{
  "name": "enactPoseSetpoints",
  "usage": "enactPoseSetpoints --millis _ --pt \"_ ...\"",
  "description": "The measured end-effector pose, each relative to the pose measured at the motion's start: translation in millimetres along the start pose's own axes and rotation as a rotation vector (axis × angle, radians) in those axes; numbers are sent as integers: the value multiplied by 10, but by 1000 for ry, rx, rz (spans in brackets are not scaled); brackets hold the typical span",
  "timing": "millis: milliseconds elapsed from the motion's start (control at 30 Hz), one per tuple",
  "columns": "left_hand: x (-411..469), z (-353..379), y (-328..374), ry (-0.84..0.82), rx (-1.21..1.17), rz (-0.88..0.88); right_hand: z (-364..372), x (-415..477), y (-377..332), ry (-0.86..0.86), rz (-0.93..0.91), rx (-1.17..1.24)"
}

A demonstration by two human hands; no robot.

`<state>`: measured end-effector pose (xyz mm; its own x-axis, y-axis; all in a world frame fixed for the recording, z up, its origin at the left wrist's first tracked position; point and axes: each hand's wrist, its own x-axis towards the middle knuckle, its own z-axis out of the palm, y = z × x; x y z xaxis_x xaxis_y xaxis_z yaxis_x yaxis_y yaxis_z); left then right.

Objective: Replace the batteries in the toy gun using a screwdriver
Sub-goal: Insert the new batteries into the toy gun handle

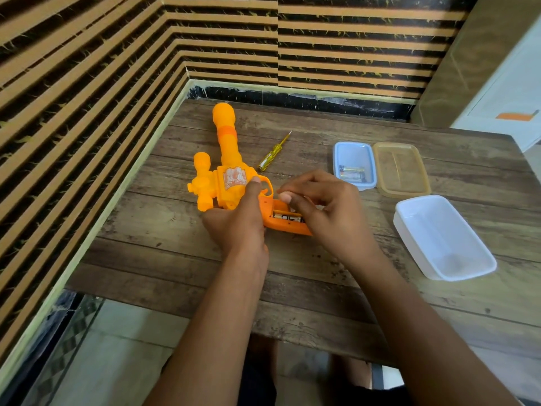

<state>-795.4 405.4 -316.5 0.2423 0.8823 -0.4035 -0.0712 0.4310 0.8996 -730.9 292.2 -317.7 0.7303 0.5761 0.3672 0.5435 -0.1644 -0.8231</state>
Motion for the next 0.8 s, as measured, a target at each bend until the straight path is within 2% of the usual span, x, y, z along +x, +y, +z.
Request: enactPoseSetpoints --millis 167,467,800 --pt "30 -14 -39 -2 50 6 170 7 -34 73 234 261" --pt "23 0 -60 4 68 34 227 9 -44 61 427 337" --pt "45 -2 -81 19 68 25 176 60 -99 64 521 385"
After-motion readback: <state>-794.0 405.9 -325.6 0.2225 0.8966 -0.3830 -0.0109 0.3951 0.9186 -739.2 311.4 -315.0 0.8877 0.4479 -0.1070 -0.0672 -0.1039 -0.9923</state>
